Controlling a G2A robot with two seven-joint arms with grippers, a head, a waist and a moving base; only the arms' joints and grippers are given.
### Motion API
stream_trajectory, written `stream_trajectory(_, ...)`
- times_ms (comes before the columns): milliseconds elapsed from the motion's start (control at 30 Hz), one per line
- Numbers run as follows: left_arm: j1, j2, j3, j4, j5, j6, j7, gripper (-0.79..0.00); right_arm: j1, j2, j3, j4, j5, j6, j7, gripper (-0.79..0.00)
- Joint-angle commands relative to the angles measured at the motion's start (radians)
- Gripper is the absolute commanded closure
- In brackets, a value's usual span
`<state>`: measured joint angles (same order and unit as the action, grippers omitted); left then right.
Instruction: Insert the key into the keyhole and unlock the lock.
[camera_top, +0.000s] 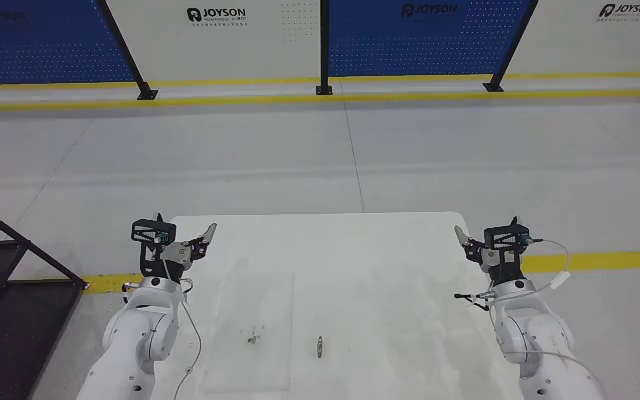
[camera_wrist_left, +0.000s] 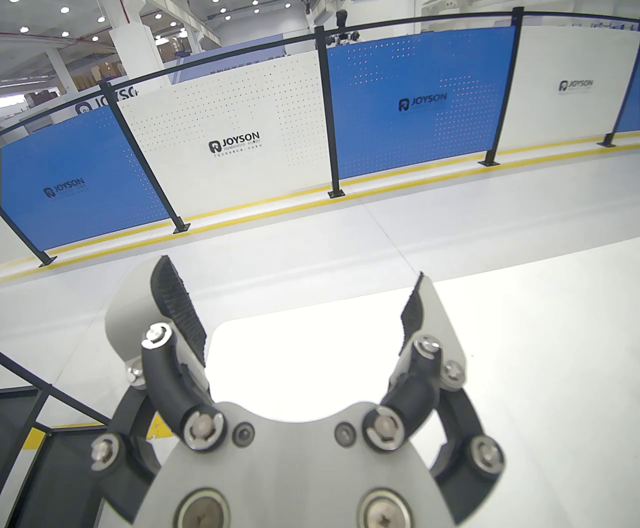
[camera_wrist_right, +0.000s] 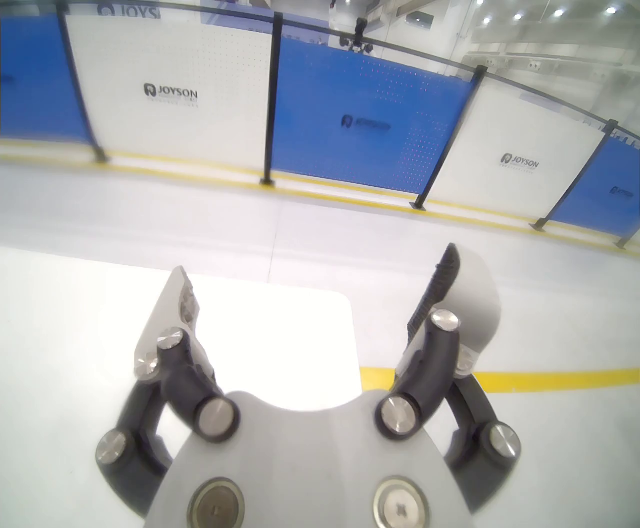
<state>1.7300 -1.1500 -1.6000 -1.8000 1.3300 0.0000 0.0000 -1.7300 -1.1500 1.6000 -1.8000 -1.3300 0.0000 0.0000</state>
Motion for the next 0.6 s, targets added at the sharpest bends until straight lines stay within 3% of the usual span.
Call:
stream_trajectory(0,0.000,0.000,0.000,0.000,0.000,0.000,0.000,-0.785,0.000,0.000,0.000,0.000,0.000,0.000,0.000,-0.785)
stream_trajectory(567,-0.004,0.001,-0.003,-0.006,0.021,0.000,-0.002,-0.785,0.000,0.000,0.000,0.000,0.000,0.000,0.000,-0.785)
